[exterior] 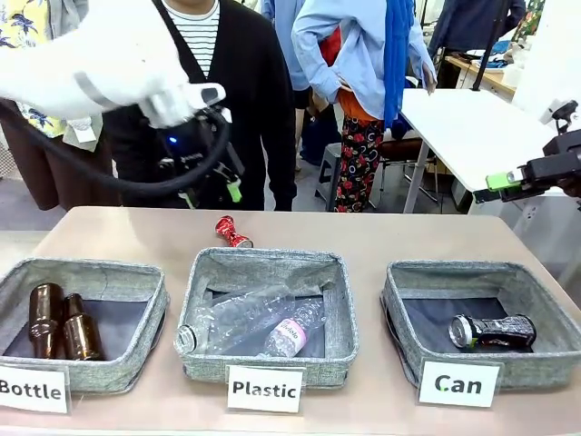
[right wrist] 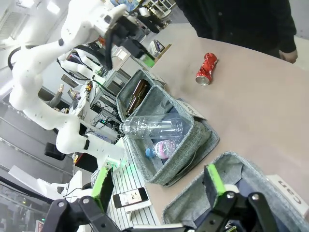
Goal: Sort the can waste into the basket.
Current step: Pick up the can waste from the table and place it in the right Fabric basket.
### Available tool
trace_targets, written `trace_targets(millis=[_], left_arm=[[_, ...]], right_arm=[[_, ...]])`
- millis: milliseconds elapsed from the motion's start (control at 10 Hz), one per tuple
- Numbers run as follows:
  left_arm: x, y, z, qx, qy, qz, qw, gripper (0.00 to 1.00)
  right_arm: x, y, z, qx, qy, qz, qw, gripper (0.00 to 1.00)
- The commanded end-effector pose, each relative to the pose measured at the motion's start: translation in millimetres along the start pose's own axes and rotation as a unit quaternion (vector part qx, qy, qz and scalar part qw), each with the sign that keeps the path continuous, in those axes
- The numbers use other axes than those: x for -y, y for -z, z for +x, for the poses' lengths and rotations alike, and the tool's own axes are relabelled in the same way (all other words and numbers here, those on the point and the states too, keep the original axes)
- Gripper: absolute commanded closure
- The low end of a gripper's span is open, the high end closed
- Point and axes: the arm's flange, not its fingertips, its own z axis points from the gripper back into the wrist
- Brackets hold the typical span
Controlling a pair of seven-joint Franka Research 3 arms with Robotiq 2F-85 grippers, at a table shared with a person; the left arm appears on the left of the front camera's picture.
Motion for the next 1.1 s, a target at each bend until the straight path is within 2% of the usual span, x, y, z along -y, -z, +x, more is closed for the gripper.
trace_targets(millis=[0,100,200,300,700,800,900,1000], left_arm=[[17,12,24,0.0,0.001,0.045,0.999,0.0],[23,23,26,0.01,-0.006,0.061,0.998,0.0],[25,31,28,0.013,-0.043,0.07,0.997,0.0],[17,30,21,-0.003,0.005,0.036,0.999,0.0],[23,35,25,0.001,-0.004,0.048,0.999,0.0],[28,44,28,-0.003,-0.092,0.017,0.996,0.0],[32,50,24,0.042,-0.181,0.028,0.982,0.0],[35,53,22,0.092,-0.239,0.03,0.966,0.0]], right_arm=[[-1,-2,0,-0.002,-0.009,0.002,1.0,0.0],[-1,-2,0,-0.002,-0.009,0.002,1.0,0.0],[-1,-2,0,-0.002,-0.009,0.002,1.0,0.0],[-1,-2,0,-0.002,-0.009,0.002,1.0,0.0],[-1,-2,0,-0.002,-0.009,0.002,1.0,0.0],[-1,-2,0,-0.002,-0.009,0.002,1.0,0.0],[-1,-2,0,-0.002,-0.009,0.002,1.0,0.0],[-1,-2,0,-0.002,-0.009,0.002,1.0,0.0]])
